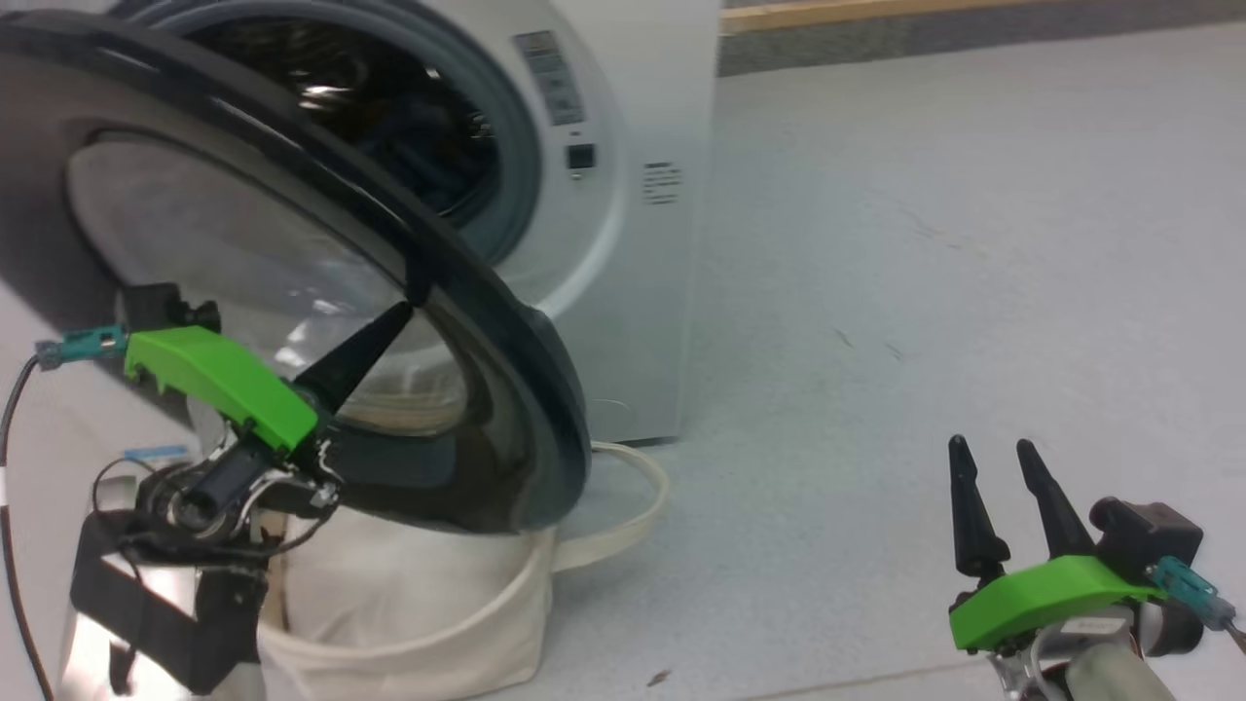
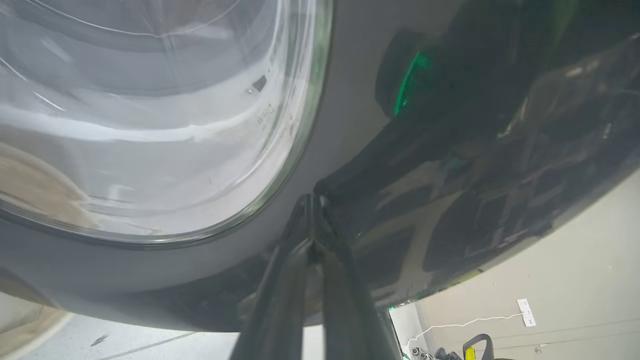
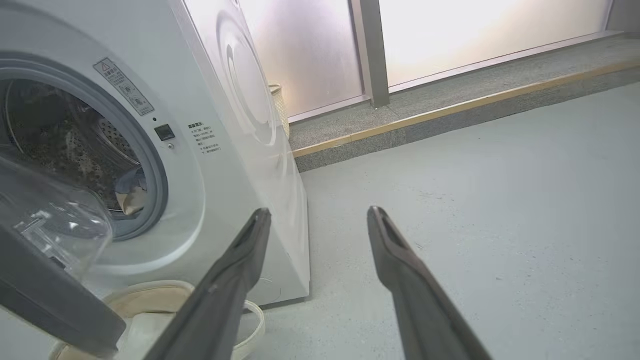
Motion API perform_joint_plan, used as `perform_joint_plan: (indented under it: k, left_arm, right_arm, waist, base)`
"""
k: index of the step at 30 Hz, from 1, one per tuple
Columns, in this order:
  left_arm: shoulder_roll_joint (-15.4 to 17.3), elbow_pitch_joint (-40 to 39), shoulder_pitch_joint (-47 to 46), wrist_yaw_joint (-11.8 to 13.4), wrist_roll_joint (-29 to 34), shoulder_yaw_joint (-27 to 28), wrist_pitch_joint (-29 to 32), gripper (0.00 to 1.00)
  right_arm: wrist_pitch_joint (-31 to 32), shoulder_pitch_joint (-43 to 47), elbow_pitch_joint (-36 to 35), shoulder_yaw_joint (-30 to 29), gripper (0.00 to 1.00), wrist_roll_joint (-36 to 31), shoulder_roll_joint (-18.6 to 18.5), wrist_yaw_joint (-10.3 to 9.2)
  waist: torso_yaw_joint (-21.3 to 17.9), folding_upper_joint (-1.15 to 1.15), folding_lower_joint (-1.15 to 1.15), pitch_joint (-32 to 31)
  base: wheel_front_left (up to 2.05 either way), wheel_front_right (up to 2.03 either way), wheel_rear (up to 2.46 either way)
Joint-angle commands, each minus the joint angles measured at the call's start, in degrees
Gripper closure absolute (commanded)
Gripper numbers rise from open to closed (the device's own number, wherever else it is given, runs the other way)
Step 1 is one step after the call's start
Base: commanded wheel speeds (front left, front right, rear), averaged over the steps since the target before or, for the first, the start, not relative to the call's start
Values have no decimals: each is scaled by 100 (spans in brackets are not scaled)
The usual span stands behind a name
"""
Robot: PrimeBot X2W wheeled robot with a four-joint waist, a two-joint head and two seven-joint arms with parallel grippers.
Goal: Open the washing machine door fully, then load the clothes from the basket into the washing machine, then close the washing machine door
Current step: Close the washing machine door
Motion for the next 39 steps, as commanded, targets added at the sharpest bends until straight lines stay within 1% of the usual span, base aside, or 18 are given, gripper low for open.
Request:
perform_joint_plan:
  k: [1, 5, 11, 13, 14, 15, 16, 17, 22, 26, 29, 31, 34, 36, 38, 39]
  left_arm:
    - [198, -123, -327, -77, -3, 214, -58, 100]
    - [229, 96, -405, -187, -24, 248, -157, 100]
    - [230, 227, -383, -303, -33, 183, -170, 100]
    - [307, 220, -322, -341, 126, 88, -211, 100]
    - [307, 220, -322, -341, 126, 88, -211, 100]
    - [405, 198, -264, -385, 340, -40, -273, 98]
    - [522, 156, -198, -439, 607, -200, -384, 18]
    - [603, 119, -130, -482, 832, -339, -522, 0]
    - [826, -97, 196, -589, 1277, -726, -1148, 0]
    - [1107, -250, 468, -605, 1587, -944, -1922, 0]
    - [1421, -350, 647, -606, 1953, -1211, -2764, 0]
    - [1525, -257, 761, -607, 2039, -1265, -3328, 0]
    - [1781, -114, 903, -607, 2333, -1472, -4205, 0]
    - [1978, 39, 1006, -608, 2697, -1641, -4835, 0]
    - [2096, 233, 1098, -608, 3029, -1764, -5451, 0]
    - [2128, 358, 1140, -602, 3191, -1807, -5653, 0]
  right_arm:
    - [-71, -256, -184, 107, 0, -25, -114, 42]
    - [-71, -249, -173, 111, 0, -1, -116, 42]
    - [-71, -241, -174, 192, 0, 33, -101, 42]
    - [-71, -242, -174, 211, 0, 45, -106, 42]
    - [-71, -242, -174, 211, 0, 45, -106, 42]
    - [-71, -242, -172, 211, 0, 51, -109, 42]
    - [-71, -244, -171, 211, 0, 56, -110, 42]
    - [-71, -245, -172, 204, 0, 63, -113, 42]
    - [-71, -274, -204, 147, 0, 60, -109, 42]
    - [-71, -287, -218, 139, 0, 34, -145, 42]
    - [-71, -280, -235, 114, 0, 19, -172, 42]
    - [-71, -274, -244, 111, 0, 13, -183, 42]
    - [-71, -272, -262, 126, 0, 7, -205, 42]
    - [-71, -267, -268, 126, 0, 1, -212, 42]
    - [-71, -254, -275, 114, 0, 0, -215, 42]
    - [-71, -246, -277, 103, 0, 4, -216, 42]
  waist:
    - [-185, 0, 0, 23]
    - [-148, 0, 0, -15]
    - [204, 0, 0, -92]
    - [370, 0, 0, -101]
    - [370, 0, 0, -101]
    - [457, 0, 0, -103]
    - [544, 0, 0, -105]
    - [629, 0, 0, -108]
    - [967, 0, 0, -138]
    - [1173, 0, 0, -159]
    - [1302, 0, 0, -171]
    - [1372, 0, 0, -184]
    - [1446, 0, 0, -194]
    - [1474, 0, 0, -201]
    - [1486, 0, 0, -208]
    - [1489, 0, 0, -213]
  base:
    - [0, 0, 0]
    - [0, 0, 0]
    - [0, 0, 0]
    - [0, 0, 0]
    - [0, 0, 0]
    - [0, 0, 0]
    - [0, 0, 0]
    - [0, 0, 0]
    - [0, 0, 0]
    - [0, 0, 0]
    - [0, 0, 0]
    - [0, 0, 0]
    - [0, 0, 0]
    - [0, 0, 0]
    - [0, 0, 0]
    - [0, 0, 0]
